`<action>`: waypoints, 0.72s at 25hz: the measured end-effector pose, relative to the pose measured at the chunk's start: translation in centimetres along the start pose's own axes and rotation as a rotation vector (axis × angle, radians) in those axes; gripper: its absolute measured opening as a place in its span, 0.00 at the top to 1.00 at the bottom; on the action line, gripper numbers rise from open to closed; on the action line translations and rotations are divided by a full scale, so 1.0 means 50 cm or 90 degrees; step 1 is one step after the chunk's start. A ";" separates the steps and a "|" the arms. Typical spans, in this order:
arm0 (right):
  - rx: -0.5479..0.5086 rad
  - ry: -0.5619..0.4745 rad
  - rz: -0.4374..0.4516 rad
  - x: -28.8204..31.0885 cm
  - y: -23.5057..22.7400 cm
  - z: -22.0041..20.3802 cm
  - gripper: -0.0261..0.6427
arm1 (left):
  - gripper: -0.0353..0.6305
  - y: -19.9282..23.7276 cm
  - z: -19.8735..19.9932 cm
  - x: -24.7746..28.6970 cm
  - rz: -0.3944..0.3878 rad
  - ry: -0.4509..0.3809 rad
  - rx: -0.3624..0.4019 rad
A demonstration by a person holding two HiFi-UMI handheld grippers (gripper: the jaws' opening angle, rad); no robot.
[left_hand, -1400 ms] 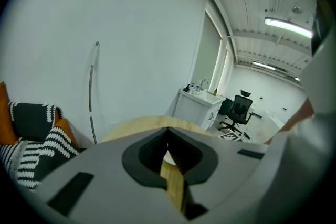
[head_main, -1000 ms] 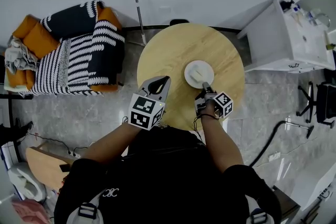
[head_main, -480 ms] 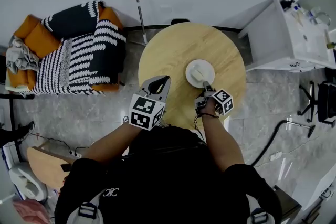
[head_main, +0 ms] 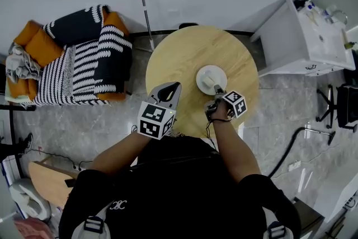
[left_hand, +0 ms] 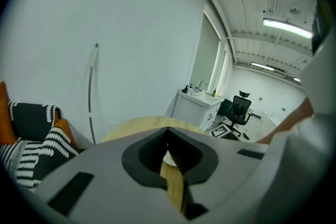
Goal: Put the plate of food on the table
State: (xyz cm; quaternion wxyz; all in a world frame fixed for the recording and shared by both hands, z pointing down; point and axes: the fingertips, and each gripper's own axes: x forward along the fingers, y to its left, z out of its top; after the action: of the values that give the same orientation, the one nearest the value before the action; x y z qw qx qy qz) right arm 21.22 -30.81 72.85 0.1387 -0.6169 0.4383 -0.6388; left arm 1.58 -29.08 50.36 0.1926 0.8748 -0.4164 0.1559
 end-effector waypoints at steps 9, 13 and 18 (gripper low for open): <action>-0.197 -0.012 -0.181 -0.013 -0.023 0.021 0.78 | 0.94 -0.007 0.009 0.000 -0.006 -0.008 0.005; -0.247 0.001 -0.207 -0.013 -0.027 0.021 0.78 | 0.94 -0.007 0.005 0.002 -0.008 -0.006 0.003; -0.252 -0.012 -0.191 -0.025 -0.020 0.027 0.78 | 0.94 -0.008 0.002 0.009 -0.014 -0.002 0.003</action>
State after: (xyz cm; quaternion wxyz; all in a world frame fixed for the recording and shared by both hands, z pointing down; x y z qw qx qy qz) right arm 23.05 -29.84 72.53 -0.0772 -0.6964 0.4568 -0.5481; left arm 2.20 -29.21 50.39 0.1918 0.8801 -0.4066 0.1530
